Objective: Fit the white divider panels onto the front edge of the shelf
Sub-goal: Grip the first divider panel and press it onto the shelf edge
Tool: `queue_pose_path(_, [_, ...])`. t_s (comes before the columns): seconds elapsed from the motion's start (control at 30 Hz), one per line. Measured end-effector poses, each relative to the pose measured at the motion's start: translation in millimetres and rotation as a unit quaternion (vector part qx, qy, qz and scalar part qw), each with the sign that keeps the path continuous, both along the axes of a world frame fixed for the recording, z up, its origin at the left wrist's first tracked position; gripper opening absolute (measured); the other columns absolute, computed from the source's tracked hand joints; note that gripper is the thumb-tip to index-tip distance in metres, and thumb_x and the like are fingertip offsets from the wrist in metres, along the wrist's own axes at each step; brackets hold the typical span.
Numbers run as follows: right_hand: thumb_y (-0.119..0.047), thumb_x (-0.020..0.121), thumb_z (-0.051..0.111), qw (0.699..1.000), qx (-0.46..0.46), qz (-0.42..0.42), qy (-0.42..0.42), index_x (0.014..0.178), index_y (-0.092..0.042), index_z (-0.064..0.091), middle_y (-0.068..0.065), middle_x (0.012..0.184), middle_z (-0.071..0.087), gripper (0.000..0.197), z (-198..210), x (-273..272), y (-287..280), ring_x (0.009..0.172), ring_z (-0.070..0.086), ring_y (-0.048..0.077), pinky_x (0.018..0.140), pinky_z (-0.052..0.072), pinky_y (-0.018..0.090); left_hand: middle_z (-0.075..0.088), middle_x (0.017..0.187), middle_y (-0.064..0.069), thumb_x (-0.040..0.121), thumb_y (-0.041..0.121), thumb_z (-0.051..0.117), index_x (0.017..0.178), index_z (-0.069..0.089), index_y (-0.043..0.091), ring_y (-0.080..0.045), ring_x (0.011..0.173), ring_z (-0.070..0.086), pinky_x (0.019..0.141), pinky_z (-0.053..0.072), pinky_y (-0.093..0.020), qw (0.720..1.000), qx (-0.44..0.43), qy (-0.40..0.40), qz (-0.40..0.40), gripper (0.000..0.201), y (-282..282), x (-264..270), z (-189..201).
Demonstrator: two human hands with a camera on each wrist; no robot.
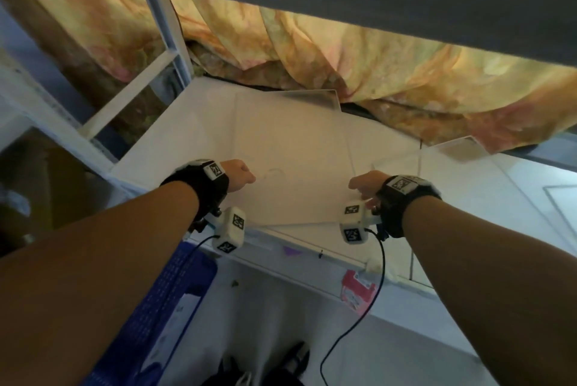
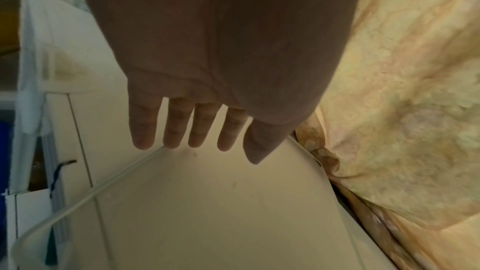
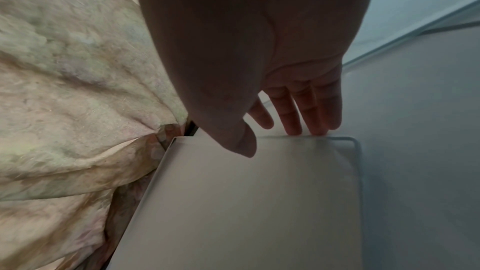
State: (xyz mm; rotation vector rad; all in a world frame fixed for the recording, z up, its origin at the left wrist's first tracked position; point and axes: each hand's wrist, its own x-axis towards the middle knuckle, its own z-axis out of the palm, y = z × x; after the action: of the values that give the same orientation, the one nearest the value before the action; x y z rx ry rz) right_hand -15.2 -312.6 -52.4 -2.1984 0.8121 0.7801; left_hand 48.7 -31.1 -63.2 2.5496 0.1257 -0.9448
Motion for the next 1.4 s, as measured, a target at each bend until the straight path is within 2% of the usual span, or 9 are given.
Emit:
queue_pose_path(0.1, [-0.026,0.097,0.052,0.999,0.031,-0.044,-0.008,0.125,-0.002,0.052,0.017,0.124,0.059,0.037,-5.9,1.0,-1.8,0.106,0.059,0.033,0.082,0.053,0.045,0.055,0.127,-0.011,0.095,0.036,0.053,0.126,0.052,0.015,-0.032,0.11,0.057,0.097,0.049,-0.046,0.997,-0.046,-0.005,0.053,0.037,1.9,3.7,-5.7])
queue_pose_path(0.2, [-0.027,0.096,0.054,0.995,0.058,-0.079,-0.011,0.111,-0.006,0.057,0.012,0.104,0.061,0.026,-9.0,-3.2,-2.7,0.081,0.058,0.025,0.056,0.042,0.03,0.059,0.117,-0.01,0.095,0.033,0.054,0.116,0.053,0.016,-0.03,0.097,0.063,0.088,0.053,-0.044,0.994,-0.075,-0.002,0.076,0.027,1.7,6.4,-9.8])
queue_pose_path(0.33, [-0.029,0.095,0.055,0.997,0.056,-0.05,-0.02,0.084,-0.01,0.063,0.009,0.098,0.06,0.024,-10.5,0.3,1.5,0.087,0.057,0.027,0.077,0.047,0.036,0.061,0.114,-0.011,0.094,0.033,0.055,0.114,0.055,0.017,-0.029,0.093,0.065,0.088,0.054,-0.044,0.994,-0.084,0.002,0.07,0.026,6.4,9.8,-10.9])
queue_pose_path(0.43, [-0.026,0.095,0.054,0.992,0.104,-0.053,-0.049,0.121,-0.004,0.06,0.007,0.102,0.058,0.035,-1.7,5.8,4.2,0.084,0.056,0.023,0.084,0.047,0.038,0.061,0.115,-0.01,0.095,0.03,0.054,0.114,0.056,0.016,-0.027,0.094,0.065,0.085,0.054,-0.042,0.994,-0.093,0.004,0.055,0.024,11.2,8.8,-7.6])
queue_pose_path(0.67, [-0.03,0.097,0.05,0.978,0.152,-0.067,-0.124,0.113,-0.011,0.06,0.011,0.089,0.074,0.027,74.6,14.7,44.8,0.058,0.048,0.02,0.055,0.038,0.028,0.059,0.112,-0.009,0.096,0.032,0.053,0.117,0.055,0.017,-0.029,0.097,0.063,0.082,0.052,-0.04,0.995,-0.101,0.003,0.006,0.026,36.5,13.6,6.4])
queue_pose_path(0.9, [-0.007,0.097,0.042,0.955,0.178,-0.034,-0.236,0.12,-0.005,0.05,0.025,0.1,0.068,0.024,156.9,30.6,132.5,0.048,0.062,0.016,0.054,0.05,0.029,0.06,0.104,-0.006,0.095,0.033,0.051,0.11,0.058,0.024,-0.027,0.085,0.067,0.076,0.055,-0.039,0.989,-0.129,-0.04,-0.054,0.019,93.4,25.2,42.4])
queue_pose_path(1.03, [-0.015,0.084,0.055,0.959,0.08,-0.01,-0.271,0.099,-0.007,0.059,0.014,0.105,0.059,0.017,175.5,58.4,186.9,0.076,0.06,0.018,0.063,0.052,0.03,0.061,0.1,-0.003,0.095,0.021,0.048,0.111,0.057,0.02,-0.026,0.081,0.068,0.073,0.055,-0.037,0.987,-0.136,-0.05,-0.074,0.019,133.4,28.0,61.9])
queue_pose_path(1.2, [-0.011,0.091,0.051,0.954,-0.002,0.05,-0.294,0.074,-0.019,0.048,0.0,0.08,0.054,0.02,197.1,72.5,254.6,0.067,0.057,0.012,0.043,0.051,0.018,0.066,0.107,-0.009,0.093,0.013,0.045,0.107,0.056,0.017,-0.029,0.081,0.071,0.075,0.056,-0.039,0.982,-0.171,-0.059,-0.055,0.017,172.3,33.8,74.6])
queue_pose_path(1.4, [-0.017,0.092,0.06,0.891,-0.304,0.247,-0.23,0.072,-0.001,0.058,0.004,0.065,0.051,0.025,228.2,67.5,316.3,0.075,0.056,0.022,0.075,0.045,0.027,0.068,0.104,-0.012,0.087,0.011,0.062,0.125,0.048,0.016,-0.027,0.084,0.071,0.081,0.059,-0.043,0.979,-0.146,-0.035,-0.135,0.041,212.1,37.4,76.5])
